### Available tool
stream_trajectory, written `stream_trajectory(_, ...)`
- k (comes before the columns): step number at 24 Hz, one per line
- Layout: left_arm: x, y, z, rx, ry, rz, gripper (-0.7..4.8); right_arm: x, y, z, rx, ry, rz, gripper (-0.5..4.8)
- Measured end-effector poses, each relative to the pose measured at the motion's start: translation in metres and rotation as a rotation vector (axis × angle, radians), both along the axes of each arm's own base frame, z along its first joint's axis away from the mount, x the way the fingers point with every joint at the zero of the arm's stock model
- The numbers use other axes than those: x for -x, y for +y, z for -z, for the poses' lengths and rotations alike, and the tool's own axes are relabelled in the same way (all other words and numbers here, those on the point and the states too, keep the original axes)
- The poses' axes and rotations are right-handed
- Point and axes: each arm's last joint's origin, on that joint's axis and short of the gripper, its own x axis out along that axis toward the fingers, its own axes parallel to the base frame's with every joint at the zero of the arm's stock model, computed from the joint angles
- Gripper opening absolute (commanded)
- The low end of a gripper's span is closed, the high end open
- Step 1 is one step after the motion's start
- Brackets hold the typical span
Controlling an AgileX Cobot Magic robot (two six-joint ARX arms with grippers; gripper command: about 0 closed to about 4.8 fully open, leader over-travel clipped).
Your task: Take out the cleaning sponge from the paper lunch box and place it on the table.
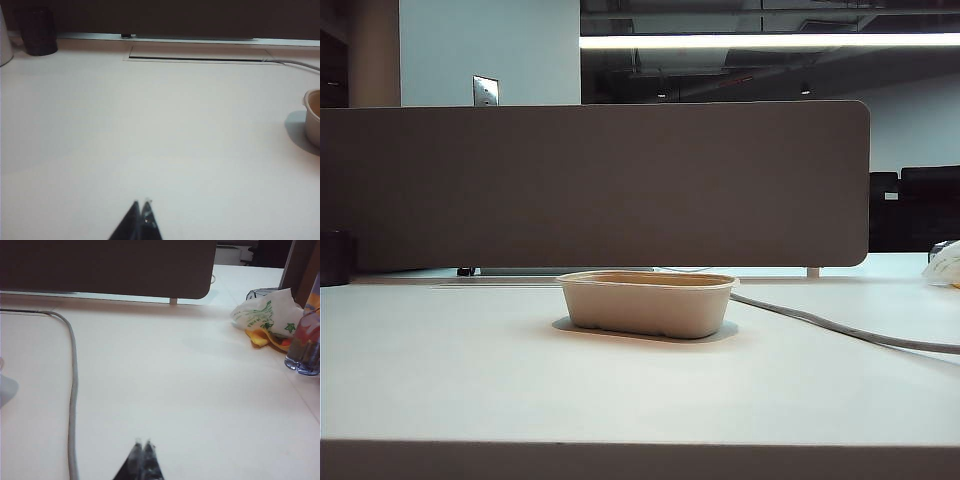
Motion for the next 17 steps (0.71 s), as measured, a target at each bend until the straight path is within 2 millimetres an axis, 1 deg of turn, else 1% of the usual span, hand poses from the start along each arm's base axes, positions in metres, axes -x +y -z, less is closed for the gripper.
stream_trajectory(7,0.000,0.000,0.000,0.000,0.000,0.000,-0.05,0.000,0.000,0.000,0.000,0.000,0.000,-0.04)
stream_trajectory(9,0.000,-0.002,0.000,0.000,0.000,0.023,-0.05,0.000,0.000,0.000,0.000,0.000,0.000,-0.04)
stream_trajectory(11,0.000,-0.009,0.000,-0.001,0.000,0.088,-0.05,0.000,0.000,0.000,0.000,0.000,0.000,-0.04)
stream_trajectory(13,0.001,-0.018,0.000,-0.001,0.000,0.188,-0.05,0.000,0.000,0.000,-0.009,0.000,-0.002,-0.03)
stream_trajectory(15,0.004,-0.028,0.000,-0.001,0.001,0.290,-0.05,0.000,0.000,0.000,-0.079,0.002,0.002,0.00)
stream_trajectory(16,0.006,-0.035,0.000,-0.001,0.005,0.364,-0.05,0.000,0.000,0.000,-0.155,0.004,0.006,0.00)
stream_trajectory(17,0.007,-0.038,0.001,-0.002,0.008,0.399,-0.05,0.000,0.000,0.000,-0.208,0.006,0.009,0.00)
